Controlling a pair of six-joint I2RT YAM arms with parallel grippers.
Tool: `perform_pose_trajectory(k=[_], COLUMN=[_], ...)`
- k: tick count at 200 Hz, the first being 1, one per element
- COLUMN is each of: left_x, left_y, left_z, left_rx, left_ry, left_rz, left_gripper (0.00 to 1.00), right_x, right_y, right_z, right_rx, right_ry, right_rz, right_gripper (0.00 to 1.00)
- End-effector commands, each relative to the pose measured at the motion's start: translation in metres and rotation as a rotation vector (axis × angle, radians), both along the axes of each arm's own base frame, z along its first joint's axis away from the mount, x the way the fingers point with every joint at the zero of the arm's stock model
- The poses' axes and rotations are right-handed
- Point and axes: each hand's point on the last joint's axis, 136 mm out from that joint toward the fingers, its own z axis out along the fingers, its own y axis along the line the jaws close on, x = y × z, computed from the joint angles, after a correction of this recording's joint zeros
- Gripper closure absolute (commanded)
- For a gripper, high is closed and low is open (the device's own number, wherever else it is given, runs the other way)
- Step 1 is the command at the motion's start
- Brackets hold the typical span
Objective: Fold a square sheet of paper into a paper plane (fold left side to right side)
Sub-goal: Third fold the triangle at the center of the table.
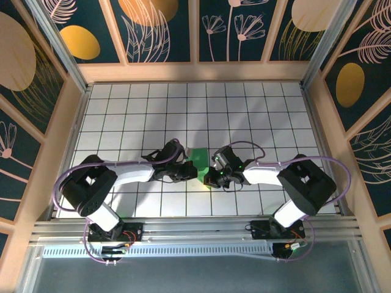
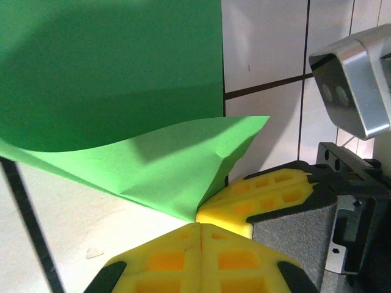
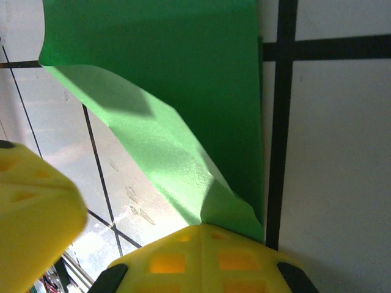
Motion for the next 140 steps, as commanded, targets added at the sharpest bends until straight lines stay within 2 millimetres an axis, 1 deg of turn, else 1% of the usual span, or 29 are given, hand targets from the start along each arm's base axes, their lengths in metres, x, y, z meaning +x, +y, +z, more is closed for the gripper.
perform_pose_trajectory(k=[1,37,92,94,99,140], left_x=[0.004,0.007,0.01,0.009,0.009,0.012], left_y=[-0.012,-0.015,-0.017,-0.016,-0.015,-0.013], left_z=[0.002,-0.005,-0.004,-0.012,-0.015,-0.024], left_rx=[-0.043,-0.036,-0.047,-0.034,-0.027,-0.002], left_ry=[0.018,0.031,0.023,0.038,0.043,0.049], left_rz=[0.007,0.017,0.026,0.026,0.028,0.05], left_gripper=[1.0,1.0,1.0,1.0,1.0,1.0], right_x=[-0.021,-0.021,-0.023,-0.022,-0.022,-0.023], right_y=[-0.046,-0.048,-0.05,-0.049,-0.049,-0.05], right_z=[-0.04,-0.041,-0.043,-0.043,-0.043,-0.043], right_rx=[-0.23,-0.242,-0.252,-0.252,-0.252,-0.257], right_ry=[0.09,0.09,0.094,0.095,0.094,0.097], right_rz=[-0.035,-0.035,-0.027,-0.027,-0.026,-0.026], right_gripper=[1.0,1.0,1.0,1.0,1.0,1.0])
